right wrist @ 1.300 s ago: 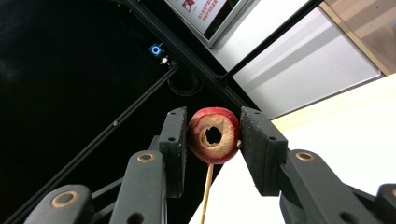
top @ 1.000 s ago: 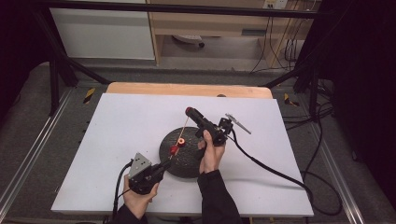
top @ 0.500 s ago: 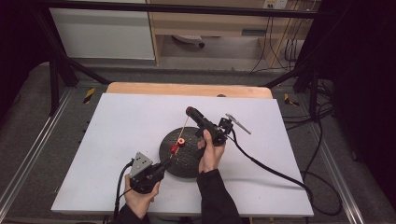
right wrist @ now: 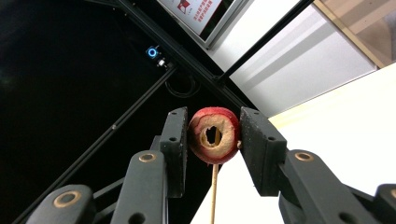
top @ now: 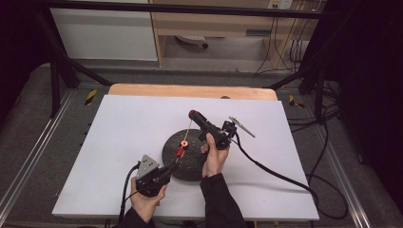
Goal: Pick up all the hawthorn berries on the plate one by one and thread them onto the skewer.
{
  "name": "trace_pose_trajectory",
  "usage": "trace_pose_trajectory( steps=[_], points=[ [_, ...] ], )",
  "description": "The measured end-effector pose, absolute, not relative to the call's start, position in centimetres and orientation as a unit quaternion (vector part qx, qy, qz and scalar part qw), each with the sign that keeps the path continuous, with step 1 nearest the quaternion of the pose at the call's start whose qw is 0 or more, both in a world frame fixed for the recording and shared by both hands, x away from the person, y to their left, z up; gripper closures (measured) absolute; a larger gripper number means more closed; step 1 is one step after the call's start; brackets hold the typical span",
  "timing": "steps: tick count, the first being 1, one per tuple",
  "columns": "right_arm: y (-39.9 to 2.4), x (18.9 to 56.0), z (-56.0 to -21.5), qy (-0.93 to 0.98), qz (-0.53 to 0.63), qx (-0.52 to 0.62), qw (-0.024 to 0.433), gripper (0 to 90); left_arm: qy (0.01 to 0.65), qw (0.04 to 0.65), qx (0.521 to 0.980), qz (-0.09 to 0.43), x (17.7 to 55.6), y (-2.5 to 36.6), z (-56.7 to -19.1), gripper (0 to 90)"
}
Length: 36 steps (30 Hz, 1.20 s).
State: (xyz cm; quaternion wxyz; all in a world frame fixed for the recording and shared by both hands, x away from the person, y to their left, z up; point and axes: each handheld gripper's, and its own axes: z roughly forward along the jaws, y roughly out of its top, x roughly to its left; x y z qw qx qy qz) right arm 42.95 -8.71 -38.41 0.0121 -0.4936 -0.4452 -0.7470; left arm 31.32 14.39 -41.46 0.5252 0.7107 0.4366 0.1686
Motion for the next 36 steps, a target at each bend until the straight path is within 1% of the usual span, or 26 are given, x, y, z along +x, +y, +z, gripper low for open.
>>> trace_pose_trajectory(
  steps=[3,5,16,20,24,30,36],
  points=[
    [-8.9,43.1,-38.5,-0.44,-0.748,-0.497,0.017,63.7,0.437,0.525,0.71,0.171,31.2,14.6,-41.4,89.0],
    [-9.0,43.2,-38.6,-0.433,-0.75,-0.499,0.012,63.8,0.436,0.522,0.713,0.171,31.0,14.5,-41.6,89.0],
    [-8.6,43.0,-39.4,-0.442,-0.744,-0.501,0.007,63.9,0.452,0.516,0.712,0.151,31.2,13.7,-42.0,89.0],
    [-8.9,43.1,-39.4,-0.444,-0.742,-0.502,0.006,64.0,0.45,0.518,0.71,0.156,31.0,14.0,-41.7,89.0],
    [-9.2,43.2,-39.5,-0.437,-0.744,-0.505,0.005,64.0,0.452,0.517,0.71,0.158,30.9,14.4,-42.3,89.0],
    [-8.7,43.2,-40.2,-0.437,-0.738,-0.515,0.02,64.0,0.453,0.515,0.711,0.155,31.2,13.8,-42.4,89.0],
    [-8.5,42.9,-40.4,-0.449,-0.733,-0.511,0.023,64.0,0.46,0.515,0.706,0.157,32.1,13.6,-41.7,89.0]
  ],
)
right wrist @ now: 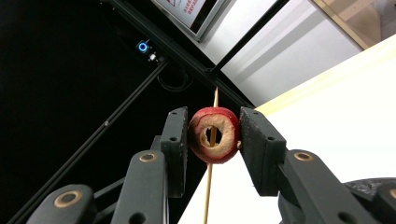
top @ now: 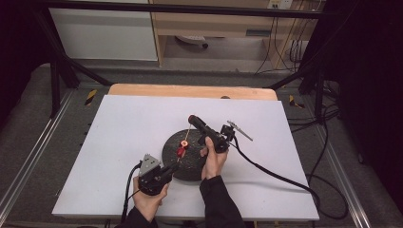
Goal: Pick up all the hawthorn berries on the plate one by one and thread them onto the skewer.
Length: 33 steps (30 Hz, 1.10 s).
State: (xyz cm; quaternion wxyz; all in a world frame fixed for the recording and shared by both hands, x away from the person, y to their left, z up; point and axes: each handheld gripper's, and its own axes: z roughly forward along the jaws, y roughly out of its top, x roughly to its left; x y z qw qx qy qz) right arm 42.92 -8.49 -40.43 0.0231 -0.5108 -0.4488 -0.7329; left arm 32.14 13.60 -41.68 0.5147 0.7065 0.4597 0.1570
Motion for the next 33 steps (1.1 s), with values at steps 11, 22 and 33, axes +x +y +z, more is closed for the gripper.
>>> trace_pose_trajectory(
  steps=[11,22,33],
  points=[
    [-8.1,41.9,-40.8,-0.477,-0.723,-0.499,0.02,63.9,0.439,0.517,0.717,0.16,34.1,13.5,-41.0,88.9],
    [-7.5,40.5,-41.7,-0.507,-0.71,-0.489,0.015,63.8,0.426,0.513,0.729,0.155,34.4,14.2,-41.5,89.0],
    [-7.5,40.0,-42.0,-0.533,-0.694,-0.484,0.022,62.5,0.411,0.513,0.739,0.151,34.4,15.0,-41.7,88.9]
  ],
)
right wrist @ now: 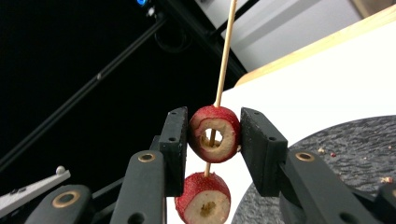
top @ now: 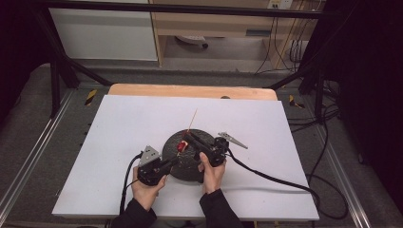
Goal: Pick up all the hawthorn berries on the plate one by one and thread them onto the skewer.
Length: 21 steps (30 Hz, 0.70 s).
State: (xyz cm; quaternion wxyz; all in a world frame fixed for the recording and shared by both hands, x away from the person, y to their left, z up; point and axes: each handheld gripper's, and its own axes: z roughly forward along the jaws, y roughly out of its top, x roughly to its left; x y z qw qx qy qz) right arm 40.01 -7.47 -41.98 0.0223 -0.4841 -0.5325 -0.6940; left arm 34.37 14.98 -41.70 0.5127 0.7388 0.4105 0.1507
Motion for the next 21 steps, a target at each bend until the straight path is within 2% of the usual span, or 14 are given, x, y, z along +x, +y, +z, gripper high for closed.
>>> trace_pose_trajectory(
  steps=[5,7,12,21],
  points=[
    [-8.4,39.9,-41.2,-0.562,-0.678,-0.474,0.004,47.2,0.404,0.507,0.747,0.15,34.1,16.6,-41.8,88.9],
    [-9.0,40.2,-40.9,-0.582,-0.665,-0.467,-0.005,37.8,0.401,0.505,0.75,0.148,33.9,17.4,-42.0,88.9],
    [-10.2,40.7,-40.3,-0.653,-0.607,-0.453,-0.014,20.9,0.389,0.486,0.768,0.152,33.3,19.5,-42.5,88.8],
    [-11.1,41.8,-39.6,-0.766,-0.483,-0.424,-0.026,8.5,0.384,0.456,0.79,0.144,32.5,22.7,-43.3,88.7]
  ],
)
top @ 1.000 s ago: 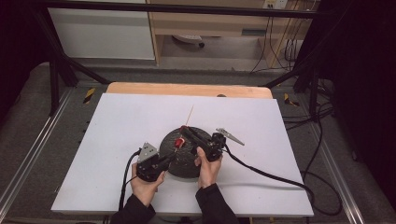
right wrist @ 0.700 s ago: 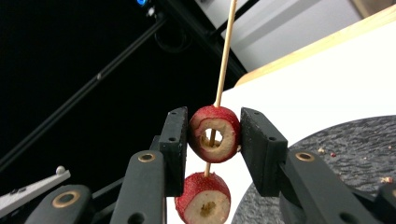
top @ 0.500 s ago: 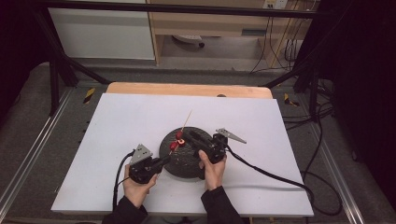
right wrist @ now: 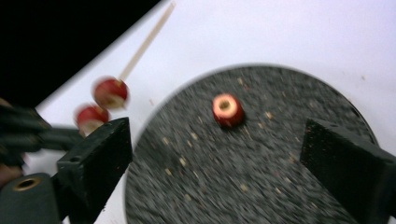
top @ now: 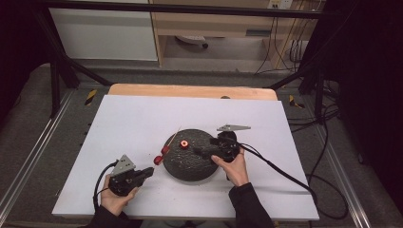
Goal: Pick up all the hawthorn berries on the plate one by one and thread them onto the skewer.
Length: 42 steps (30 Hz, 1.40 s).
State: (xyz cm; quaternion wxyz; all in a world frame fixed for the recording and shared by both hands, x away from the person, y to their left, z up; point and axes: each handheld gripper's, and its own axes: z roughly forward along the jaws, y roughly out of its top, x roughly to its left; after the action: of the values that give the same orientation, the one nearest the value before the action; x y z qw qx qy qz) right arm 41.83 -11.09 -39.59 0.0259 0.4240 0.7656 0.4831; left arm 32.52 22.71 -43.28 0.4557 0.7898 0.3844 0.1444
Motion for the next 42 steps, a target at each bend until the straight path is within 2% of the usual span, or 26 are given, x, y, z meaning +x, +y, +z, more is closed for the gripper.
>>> trace_pose_trajectory(
  steps=[8,25,42],
  points=[
    [-9.5,43.1,-39.5,0.826,0.401,0.394,0.039,7.5,0.367,0.446,0.803,0.146,32.3,23.8,-43.3,88.4],
    [-4.5,46.8,-38.5,0.882,0.295,0.363,0.061,16.7,0.378,0.421,0.811,0.15,32.7,25.3,-43.6,88.5],
    [-2.4,49.6,-40.5,0.889,0.264,0.373,0.028,46.3,0.377,0.417,0.814,0.146,32.9,25.0,-43.8,88.5]
  ],
)
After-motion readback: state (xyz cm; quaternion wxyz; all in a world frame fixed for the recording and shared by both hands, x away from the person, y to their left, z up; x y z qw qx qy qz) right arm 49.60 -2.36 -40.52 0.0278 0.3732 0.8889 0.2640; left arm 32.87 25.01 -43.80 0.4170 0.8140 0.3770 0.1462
